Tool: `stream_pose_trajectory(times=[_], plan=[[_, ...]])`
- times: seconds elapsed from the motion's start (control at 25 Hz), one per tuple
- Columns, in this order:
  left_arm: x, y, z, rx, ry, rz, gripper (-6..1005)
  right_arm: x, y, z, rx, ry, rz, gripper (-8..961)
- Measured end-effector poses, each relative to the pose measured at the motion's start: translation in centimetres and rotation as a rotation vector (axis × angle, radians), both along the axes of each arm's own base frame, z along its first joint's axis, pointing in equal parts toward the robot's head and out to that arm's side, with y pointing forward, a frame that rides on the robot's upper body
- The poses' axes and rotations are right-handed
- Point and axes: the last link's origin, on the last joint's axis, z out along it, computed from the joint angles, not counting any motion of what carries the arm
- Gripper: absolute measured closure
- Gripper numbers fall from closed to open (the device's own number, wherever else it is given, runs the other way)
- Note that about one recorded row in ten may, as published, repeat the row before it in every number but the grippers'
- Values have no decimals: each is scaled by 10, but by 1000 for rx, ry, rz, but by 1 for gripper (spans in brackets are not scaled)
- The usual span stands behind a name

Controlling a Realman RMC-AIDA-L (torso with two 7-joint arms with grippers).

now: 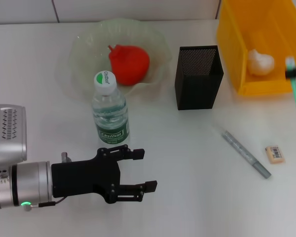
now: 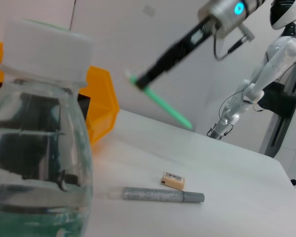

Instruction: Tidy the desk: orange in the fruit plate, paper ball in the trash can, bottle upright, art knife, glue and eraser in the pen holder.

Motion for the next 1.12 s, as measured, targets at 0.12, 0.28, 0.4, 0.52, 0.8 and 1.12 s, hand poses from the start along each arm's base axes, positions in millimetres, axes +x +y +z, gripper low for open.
stream_pose_trajectory(times=[0.12,0.28,0.4,0.52,0.8,1.12], plan=[[0,-1,0,1,-2,4,153,-13,-3,17,110,188,223,760],[-1,-1,-1,0,-10,16,153,-14,10,-2,272,390,545,754],[0,-2,-2,-6,-17,26,153,-12,17,-20,323,436,634,749],[1,-3,-3,-9,-29,35,153,-12,26,-49,365,428,746,744],[2,-4,-2,-4,-52,49,153,-21,40,-84,365,397,796,733],[3,-4,-2,-6,-56,48,153,-22,41,-81,335,405,771,720]])
